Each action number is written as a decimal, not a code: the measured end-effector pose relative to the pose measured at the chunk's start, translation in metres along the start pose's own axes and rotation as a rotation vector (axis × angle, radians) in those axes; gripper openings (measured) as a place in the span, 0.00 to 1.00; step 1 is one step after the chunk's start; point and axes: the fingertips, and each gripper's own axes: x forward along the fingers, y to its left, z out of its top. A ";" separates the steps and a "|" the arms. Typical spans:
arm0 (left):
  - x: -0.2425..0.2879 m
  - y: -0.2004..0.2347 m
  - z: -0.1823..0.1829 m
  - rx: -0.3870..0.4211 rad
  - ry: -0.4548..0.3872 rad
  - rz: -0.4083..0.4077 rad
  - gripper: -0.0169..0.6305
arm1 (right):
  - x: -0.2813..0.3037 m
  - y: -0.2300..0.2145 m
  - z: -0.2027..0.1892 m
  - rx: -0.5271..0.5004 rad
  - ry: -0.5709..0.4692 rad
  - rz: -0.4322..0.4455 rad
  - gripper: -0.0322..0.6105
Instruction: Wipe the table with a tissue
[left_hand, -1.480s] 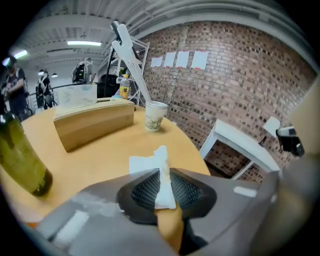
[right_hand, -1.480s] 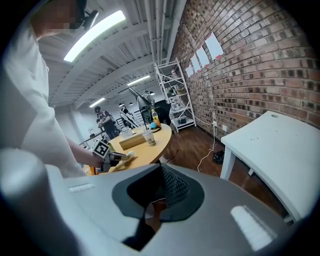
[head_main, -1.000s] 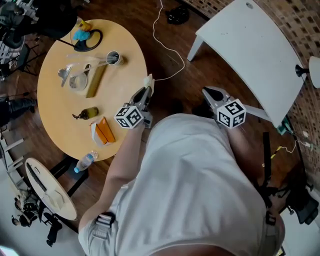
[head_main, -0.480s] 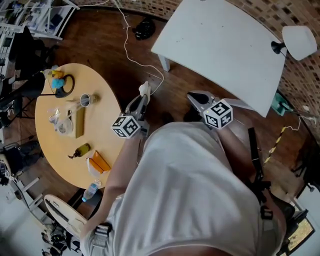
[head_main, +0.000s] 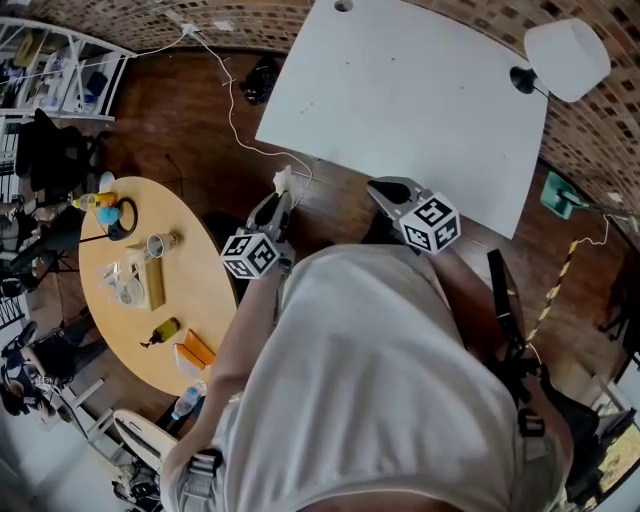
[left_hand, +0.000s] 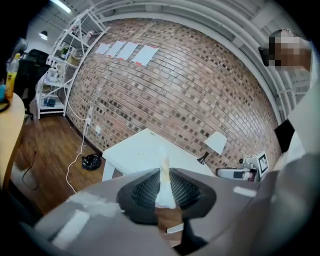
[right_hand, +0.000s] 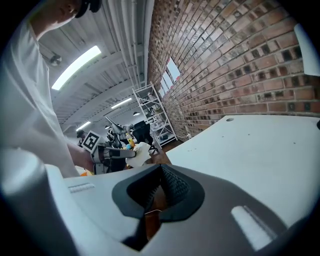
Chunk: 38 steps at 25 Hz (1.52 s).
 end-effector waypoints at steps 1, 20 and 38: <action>0.008 -0.005 0.001 0.017 0.007 0.003 0.12 | -0.005 -0.006 0.001 -0.001 -0.004 0.006 0.06; 0.085 -0.050 0.032 0.199 0.067 -0.026 0.12 | -0.043 -0.078 0.026 0.022 -0.065 -0.040 0.06; 0.148 0.017 0.085 0.256 0.138 -0.160 0.12 | 0.016 -0.104 0.086 0.056 -0.089 -0.210 0.06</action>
